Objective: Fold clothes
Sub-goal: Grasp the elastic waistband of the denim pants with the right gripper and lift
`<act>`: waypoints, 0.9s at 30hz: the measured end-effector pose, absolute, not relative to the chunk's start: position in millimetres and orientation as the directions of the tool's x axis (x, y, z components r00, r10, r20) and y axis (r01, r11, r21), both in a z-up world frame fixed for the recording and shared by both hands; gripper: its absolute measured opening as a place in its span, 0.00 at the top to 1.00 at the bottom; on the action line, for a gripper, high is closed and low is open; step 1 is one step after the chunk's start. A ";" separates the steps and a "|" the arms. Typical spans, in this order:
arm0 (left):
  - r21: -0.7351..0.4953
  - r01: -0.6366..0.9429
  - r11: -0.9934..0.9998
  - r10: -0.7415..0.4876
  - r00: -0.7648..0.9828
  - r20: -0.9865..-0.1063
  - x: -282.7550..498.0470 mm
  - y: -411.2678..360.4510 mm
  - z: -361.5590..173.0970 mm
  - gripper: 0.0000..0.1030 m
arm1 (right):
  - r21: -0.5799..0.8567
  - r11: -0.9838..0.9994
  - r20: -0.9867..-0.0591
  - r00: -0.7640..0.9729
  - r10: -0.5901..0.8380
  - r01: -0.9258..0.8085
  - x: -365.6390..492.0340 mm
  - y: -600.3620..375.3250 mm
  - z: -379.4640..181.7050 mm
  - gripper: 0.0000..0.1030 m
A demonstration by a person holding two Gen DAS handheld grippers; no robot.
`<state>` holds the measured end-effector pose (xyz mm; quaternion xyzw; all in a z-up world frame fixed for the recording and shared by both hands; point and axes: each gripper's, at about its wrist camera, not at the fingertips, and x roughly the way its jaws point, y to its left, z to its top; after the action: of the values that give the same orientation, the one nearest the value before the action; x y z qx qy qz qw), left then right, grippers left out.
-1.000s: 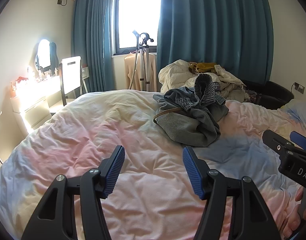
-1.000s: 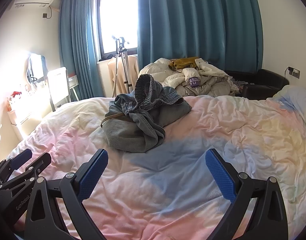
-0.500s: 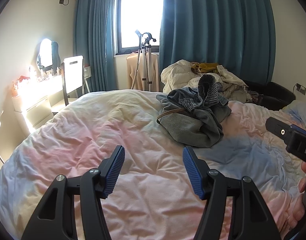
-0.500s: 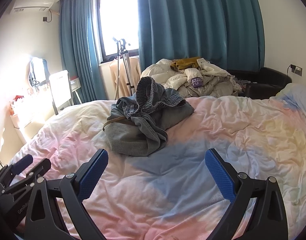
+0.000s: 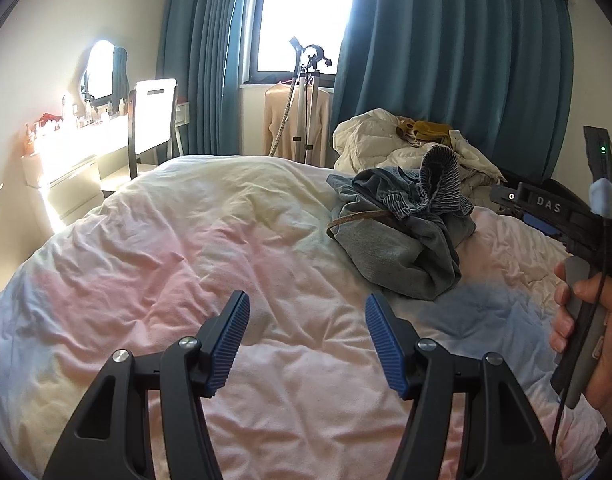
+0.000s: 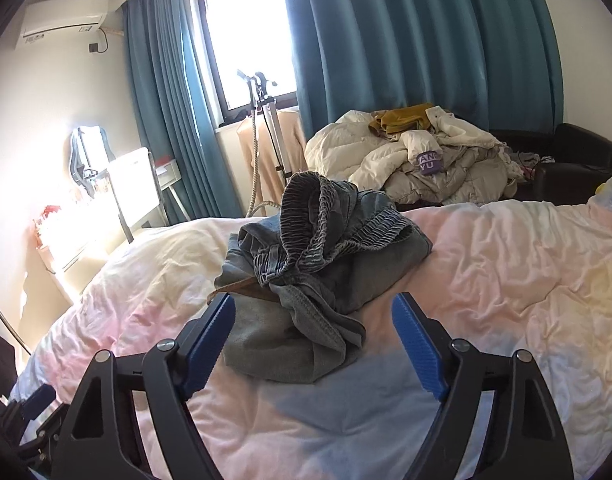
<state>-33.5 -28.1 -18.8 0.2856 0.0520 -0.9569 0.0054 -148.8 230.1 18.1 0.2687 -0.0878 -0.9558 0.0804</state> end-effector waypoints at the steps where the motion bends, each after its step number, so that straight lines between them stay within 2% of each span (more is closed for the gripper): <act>1: -0.096 0.038 -0.995 0.021 -0.836 -0.548 -35.7 -28.2 -20.2 0.39 | 0.222 -0.970 -0.506 -0.838 -0.205 0.103 -163.0 232.3 15.2 0.25; 4: -0.085 0.030 -0.996 0.021 -0.837 -0.547 -43.2 -27.4 -25.6 0.39 | 0.259 -0.962 -0.513 -0.831 -0.212 0.086 -203.7 237.6 7.3 0.28; 9: -0.122 0.024 -0.992 0.047 -0.834 -0.550 -60.4 -31.5 -34.4 0.39 | 0.294 -0.948 -0.493 -0.832 -0.256 0.118 -251.2 231.7 -1.9 0.43; 12: -0.125 0.024 -0.992 0.049 -0.832 -0.553 -70.3 -32.8 -40.0 0.39 | 0.280 -0.953 -0.514 -0.819 -0.253 0.118 -277.5 221.3 -10.6 0.64; 14: -0.130 0.024 -0.991 0.053 -0.829 -0.557 -74.0 -35.6 -43.5 0.39 | 0.220 -0.968 -0.527 -0.820 -0.223 0.122 -288.9 210.6 -15.8 0.86; 15: -0.134 0.025 -0.991 0.055 -0.823 -0.565 -76.4 -36.7 -45.9 0.39 | 0.189 -0.975 -0.528 -0.826 -0.200 0.116 -291.3 206.8 -17.0 0.90; 20: -0.162 0.029 -0.986 0.074 -0.801 -0.594 -84.8 -43.4 -56.0 0.39 | 0.186 -0.978 -0.492 -0.853 -0.176 0.095 -276.7 208.8 -10.3 0.95; 27: -0.195 -0.029 -0.980 0.131 -0.835 -0.535 -65.4 -44.1 -40.0 0.39 | 0.157 -0.978 -0.400 -0.897 -0.190 0.137 -201.5 201.2 46.1 0.96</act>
<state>-65.4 -44.1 -40.0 0.2845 0.0897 -0.9536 -0.0417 -201.5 201.2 46.1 0.2112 -0.0626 -0.9718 0.0841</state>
